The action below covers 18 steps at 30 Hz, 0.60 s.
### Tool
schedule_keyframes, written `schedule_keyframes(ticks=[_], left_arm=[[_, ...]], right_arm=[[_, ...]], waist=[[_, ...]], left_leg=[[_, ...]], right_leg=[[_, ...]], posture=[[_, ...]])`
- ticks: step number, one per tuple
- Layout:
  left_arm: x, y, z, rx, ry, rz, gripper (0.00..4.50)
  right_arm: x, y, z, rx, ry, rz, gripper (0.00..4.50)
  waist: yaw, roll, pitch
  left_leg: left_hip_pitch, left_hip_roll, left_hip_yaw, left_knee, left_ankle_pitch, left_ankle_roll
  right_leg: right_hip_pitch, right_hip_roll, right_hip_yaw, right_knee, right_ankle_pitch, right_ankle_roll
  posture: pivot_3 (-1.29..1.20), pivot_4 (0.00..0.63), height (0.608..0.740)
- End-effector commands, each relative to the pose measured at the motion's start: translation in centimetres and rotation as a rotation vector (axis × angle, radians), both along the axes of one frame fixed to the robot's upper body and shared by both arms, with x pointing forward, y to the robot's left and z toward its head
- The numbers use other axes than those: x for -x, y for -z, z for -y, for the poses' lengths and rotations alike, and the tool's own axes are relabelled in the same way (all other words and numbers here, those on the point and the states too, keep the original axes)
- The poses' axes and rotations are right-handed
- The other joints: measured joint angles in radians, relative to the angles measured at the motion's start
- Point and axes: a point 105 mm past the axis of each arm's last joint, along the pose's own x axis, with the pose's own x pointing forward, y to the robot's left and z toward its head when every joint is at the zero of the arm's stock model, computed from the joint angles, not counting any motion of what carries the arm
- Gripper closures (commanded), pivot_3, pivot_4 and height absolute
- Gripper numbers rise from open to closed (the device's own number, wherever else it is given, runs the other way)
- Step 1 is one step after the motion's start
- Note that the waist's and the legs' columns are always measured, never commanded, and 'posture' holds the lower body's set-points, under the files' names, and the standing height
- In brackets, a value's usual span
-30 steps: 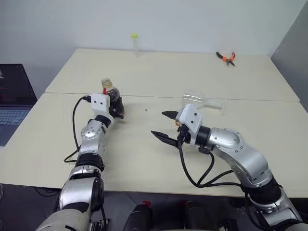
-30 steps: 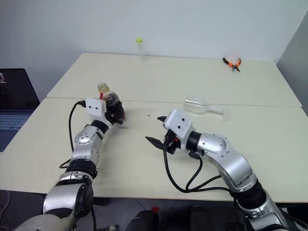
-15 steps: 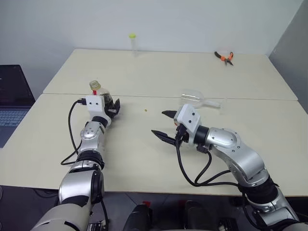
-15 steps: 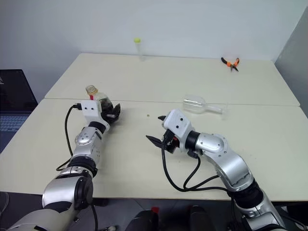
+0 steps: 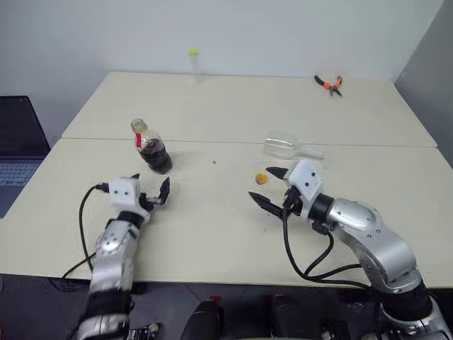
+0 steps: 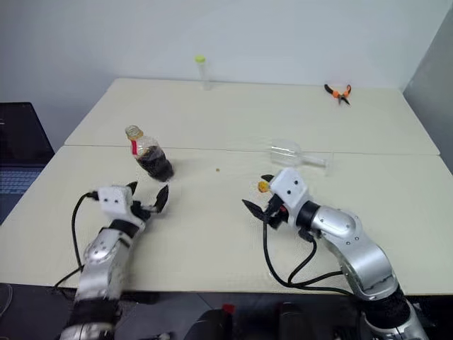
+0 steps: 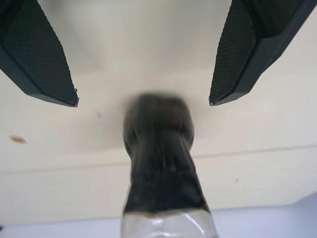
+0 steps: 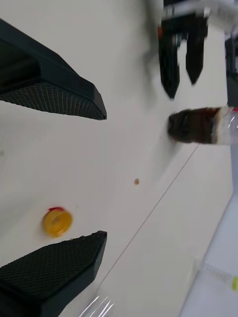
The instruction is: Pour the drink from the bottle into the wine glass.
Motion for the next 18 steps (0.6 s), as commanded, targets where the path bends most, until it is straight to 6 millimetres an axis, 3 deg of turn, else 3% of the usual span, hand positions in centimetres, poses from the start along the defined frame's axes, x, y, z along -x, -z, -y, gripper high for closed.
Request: schedule_keyframes(ticks=[1,6,11,18], left_arm=[[0.9,-2.4,2.8,-0.041,0.123,0.046,0.03],[0.7,-4.5,7.5,-0.107,0.414,0.076,0.00],[0.4,-6.3,10.5,-0.182,0.678,0.064,0.00],[0.9,-8.5,13.1,-0.237,0.970,0.039,0.00]], right_arm=[[-0.2,-0.9,1.8,0.000,0.068,0.054,0.65],[-1.5,0.3,3.6,0.182,0.145,0.124,0.03],[-4.4,-0.3,4.9,0.348,0.295,0.283,0.03],[-8.5,0.9,6.1,0.841,0.447,0.519,0.03]], waist=[[0.003,0.000,0.000],[0.009,0.000,0.000],[-0.007,0.001,0.000],[-0.006,0.001,0.000]], left_leg=[[0.000,0.000,-0.001,0.000,0.000,0.000],[0.000,-0.001,0.001,0.001,0.000,0.000],[0.001,0.000,0.004,0.000,0.002,-0.004],[0.001,0.001,0.006,0.000,0.003,-0.004]], right_leg=[[0.001,0.000,-0.001,0.000,0.000,0.000],[0.002,0.002,-0.003,-0.001,0.000,0.000],[0.001,0.007,-0.001,0.000,0.000,0.000],[0.000,0.008,0.001,0.000,0.000,0.000]], posture=[[0.00,0.150,0.740],[0.00,0.150,0.740],[0.00,0.150,0.740],[0.00,0.150,0.740]])
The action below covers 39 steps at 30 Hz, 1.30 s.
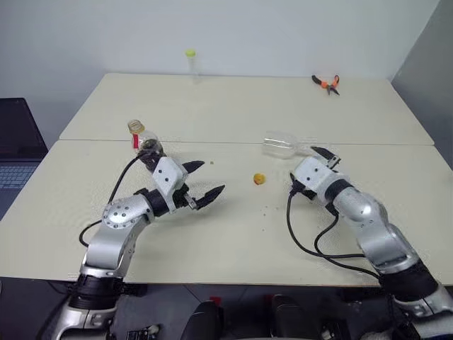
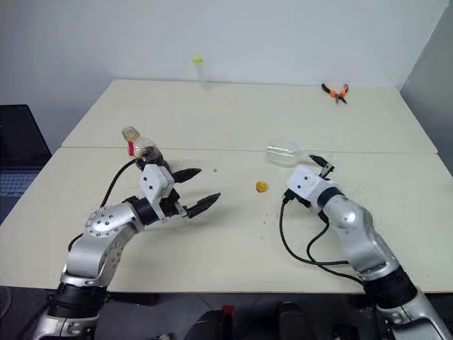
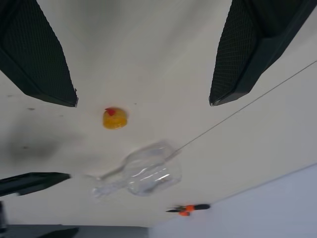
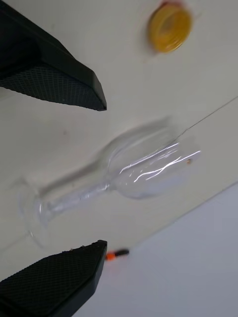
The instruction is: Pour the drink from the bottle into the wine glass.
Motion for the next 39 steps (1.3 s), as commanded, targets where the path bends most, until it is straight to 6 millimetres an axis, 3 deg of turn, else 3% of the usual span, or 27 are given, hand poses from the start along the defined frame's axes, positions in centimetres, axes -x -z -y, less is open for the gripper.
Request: schedule_keyframes(ticks=[1,9,24,28,37,39], left_arm=[[0.6,-1.4,1.3,-0.019,0.125,0.021,0.00],[0.2,-1.5,1.7,-0.033,0.181,0.037,0.00],[-0.6,-0.9,0.6,0.001,0.163,0.030,0.00],[-0.8,-1.1,0.4,0.001,0.151,0.031,0.00],[-1.2,-1.9,0.1,0.024,0.114,0.035,0.00],[-1.2,-2.0,0.1,0.030,0.105,0.034,0.00]], right_arm=[[-1.5,-0.4,0.2,0.192,0.054,0.107,0.03],[-5.1,0.9,1.9,0.388,0.194,0.161,0.03],[-7.8,2.8,1.4,0.386,0.262,0.143,0.03],[-8.3,3.3,1.4,0.386,0.260,0.112,0.97],[-8.9,2.8,0.8,0.366,0.271,0.108,4.22],[-8.8,2.4,1.0,0.362,0.277,0.121,4.39]], waist=[[0.001,0.000,0.000],[0.000,0.000,0.000],[-0.024,0.000,0.000],[-0.025,0.000,0.000],[-0.030,0.000,-0.001],[-0.030,0.000,-0.001]], left_leg=[[0.000,0.000,0.000,0.000,0.000,0.000],[0.000,0.000,0.002,0.000,0.000,0.000],[0.004,0.000,0.004,0.000,0.000,0.000],[0.006,0.000,0.006,0.000,0.000,0.000],[0.007,0.001,0.009,0.000,0.000,0.000],[0.007,0.001,0.009,-0.001,0.000,0.000]], right_leg=[[0.000,0.000,0.000,0.000,0.000,0.000],[-0.001,0.000,0.001,0.000,0.000,0.000],[0.001,0.001,0.003,0.002,0.001,-0.001],[0.001,0.001,0.005,0.004,0.001,-0.001],[0.000,0.001,0.008,0.006,0.001,-0.001],[0.000,0.001,0.008,0.006,0.001,-0.001]], posture=[[0.00,0.150,0.740],[0.00,0.150,0.740],[0.00,0.150,0.740],[0.00,0.150,0.740],[0.00,0.150,0.740],[0.00,0.150,0.740]])
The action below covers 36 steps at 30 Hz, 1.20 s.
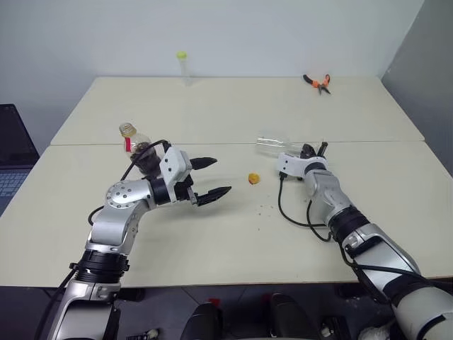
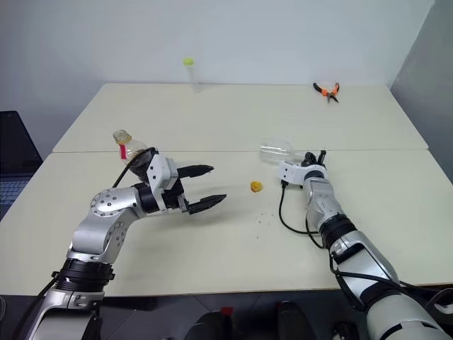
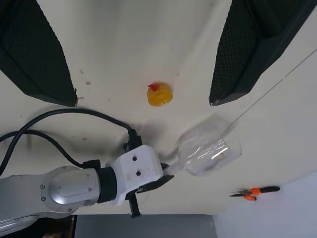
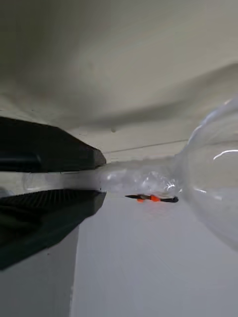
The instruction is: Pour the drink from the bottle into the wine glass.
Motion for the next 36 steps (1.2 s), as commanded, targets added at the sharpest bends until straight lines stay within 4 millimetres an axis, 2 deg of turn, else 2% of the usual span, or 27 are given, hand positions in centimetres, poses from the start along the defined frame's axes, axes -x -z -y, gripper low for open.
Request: schedule_keyframes(ticks=[1,5,7,10,12,15,17,21,27,32,36], left_arm=[[0.0,-1.9,-0.2,0.036,-0.020,0.056,0.00],[-0.3,-2.2,-0.5,0.048,-0.072,0.082,0.00],[-0.3,-2.4,-0.7,0.052,-0.096,0.102,0.00],[0.1,-2.4,-1.6,0.065,-0.122,0.111,0.00],[0.5,-2.1,-2.4,0.056,-0.144,0.092,0.00],[1.3,-1.5,-3.7,0.066,-0.159,0.043,0.00],[1.8,-1.3,-4.2,0.078,-0.156,0.012,0.00],[2.6,-1.0,-5.2,0.072,-0.155,-0.043,0.00],[3.6,-0.7,-6.8,0.049,-0.153,-0.092,0.00],[4.0,-0.5,-8.0,0.024,-0.187,-0.099,0.00],[4.0,-0.5,-7.7,0.030,-0.189,-0.091,0.00]], right_arm=[[0.1,-0.9,0.4,-0.023,0.012,0.032,4.39],[0.7,-2.5,1.2,-0.039,0.011,0.084,4.39],[1.6,-3.8,1.1,-0.068,-0.019,0.122,4.39],[3.7,-5.2,0.6,-0.220,-0.093,0.149,4.39],[5.4,-5.3,-0.4,-0.448,-0.188,0.111,4.39],[8.6,-4.7,-2.3,-0.883,-0.339,-0.007,4.39],[10.0,-4.2,-3.1,-1.039,-0.395,-0.050,4.39],[12.3,-3.4,-6.2,-1.292,-0.548,-0.160,4.39],[14.0,-3.3,-12.1,-1.374,-0.800,-0.263,4.39],[13.1,-3.4,-15.6,-1.333,-0.922,-0.278,4.39],[11.5,-2.7,-16.8,-1.290,-0.942,-0.281,4.39]], waist=[[0.000,0.000,0.000],[0.003,0.000,0.000],[0.005,0.001,0.001],[0.007,0.001,0.000],[0.004,0.001,0.000],[0.004,0.001,0.001],[0.005,0.001,0.001],[0.008,0.001,0.001],[0.005,0.001,0.001],[0.006,0.002,0.001],[0.011,0.002,0.001]], left_leg=[[0.000,0.001,0.000,0.000,0.000,0.000],[-0.001,0.000,0.000,0.000,0.000,0.000],[-0.002,0.000,0.000,0.000,0.000,0.000],[-0.003,0.000,0.001,0.000,0.000,0.000],[-0.003,0.001,0.001,-0.001,0.000,0.000],[-0.002,0.004,0.002,-0.001,-0.002,0.004],[-0.001,0.006,0.002,-0.002,-0.003,0.004],[0.000,0.006,0.002,-0.001,-0.003,0.004],[0.001,0.007,0.003,-0.002,-0.003,0.004],[0.002,0.007,0.004,-0.003,-0.003,0.004],[0.002,0.007,0.004,-0.003,-0.003,0.004]], right_leg=[[0.000,0.000,0.000,0.000,0.000,0.000],[-0.001,0.000,0.001,0.000,0.000,0.000],[-0.002,-0.001,0.001,-0.001,0.000,0.000],[-0.002,-0.001,0.002,-0.002,0.000,0.000],[-0.002,-0.001,0.002,-0.002,0.000,0.001],[-0.002,-0.001,0.007,-0.002,0.000,0.000],[-0.001,0.000,0.007,-0.002,0.000,0.000],[0.000,0.001,0.006,-0.001,0.000,0.000],[-0.001,0.002,0.007,-0.001,0.000,0.000],[-0.001,0.002,0.008,-0.002,0.000,0.000],[-0.001,0.002,0.008,-0.003,0.000,0.000]], posture=[[0.00,0.150,0.740],[0.00,0.150,0.740],[0.00,0.150,0.740],[0.00,0.150,0.740],[0.00,0.150,0.740],[0.00,0.150,0.740],[0.00,0.150,0.740],[0.00,0.150,0.740],[0.00,0.150,0.740],[0.00,0.150,0.740],[0.00,0.150,0.740]])
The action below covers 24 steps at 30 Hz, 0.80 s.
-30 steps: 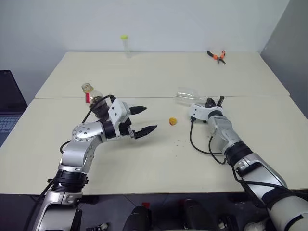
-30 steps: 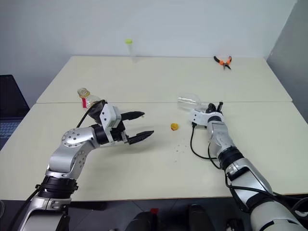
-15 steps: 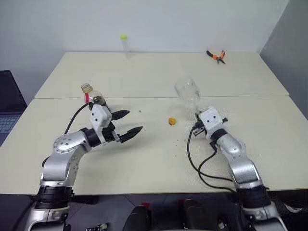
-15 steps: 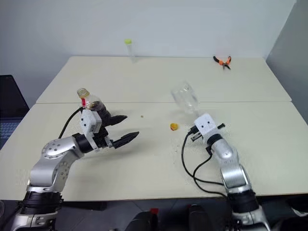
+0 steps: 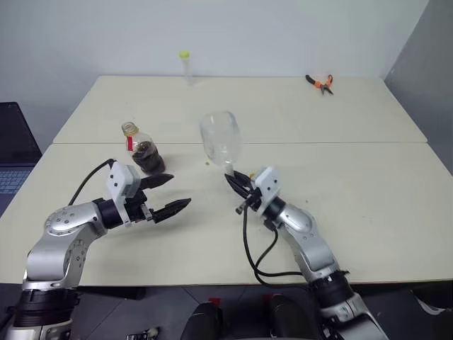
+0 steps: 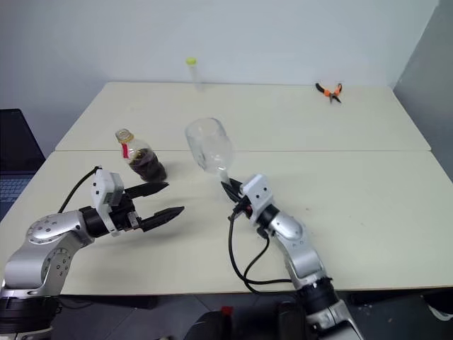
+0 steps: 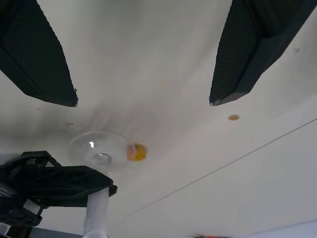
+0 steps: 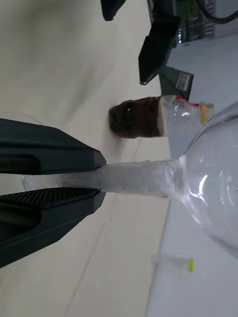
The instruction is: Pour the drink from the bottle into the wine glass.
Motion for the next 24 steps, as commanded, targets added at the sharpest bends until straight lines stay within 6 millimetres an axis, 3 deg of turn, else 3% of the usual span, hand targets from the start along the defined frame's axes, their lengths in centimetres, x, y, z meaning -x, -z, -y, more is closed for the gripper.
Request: schedule_keyframes(ticks=[1,6,13,17,24], left_arm=[[0.2,-1.4,0.7,0.006,0.014,0.064,0.00],[0.2,-1.5,1.6,0.032,0.018,0.081,0.00],[0.0,-1.3,1.5,0.043,0.001,0.083,0.00],[-0.2,-1.3,1.1,0.037,-0.006,0.085,0.00],[-0.3,-0.9,1.2,0.030,-0.006,0.089,0.00]], right_arm=[[-1.0,-0.4,-0.7,0.004,-0.007,0.067,4.39],[-2.5,0.3,-0.4,0.017,0.009,0.065,4.39],[-2.9,1.7,-0.8,0.032,-0.018,0.024,4.39],[-2.6,2.7,-0.4,0.054,-0.031,0.004,3.20],[-2.6,4.0,0.8,0.137,-0.014,0.002,0.69]], waist=[[0.002,0.000,0.000],[0.001,0.000,0.000],[-0.005,0.000,0.000],[-0.005,0.000,0.000],[-0.004,0.000,0.000]], left_leg=[[0.000,0.000,0.000,0.000,0.000,0.000],[0.000,0.000,0.000,0.000,0.000,0.000],[0.000,0.001,0.001,-0.001,0.000,0.000],[0.000,0.001,0.001,-0.001,0.000,0.000],[0.000,0.001,0.001,-0.001,0.000,0.000]], right_leg=[[0.000,0.000,0.000,0.000,0.000,0.000],[0.000,0.000,0.000,-0.001,0.000,0.000],[-0.001,0.000,0.000,0.000,0.000,-0.001],[-0.001,0.000,0.001,0.000,0.000,-0.001],[-0.001,0.000,0.001,0.000,0.000,-0.001]], posture=[[0.00,0.150,0.740],[0.00,0.150,0.740],[0.00,0.150,0.740],[0.00,0.150,0.740],[0.00,0.150,0.740]])
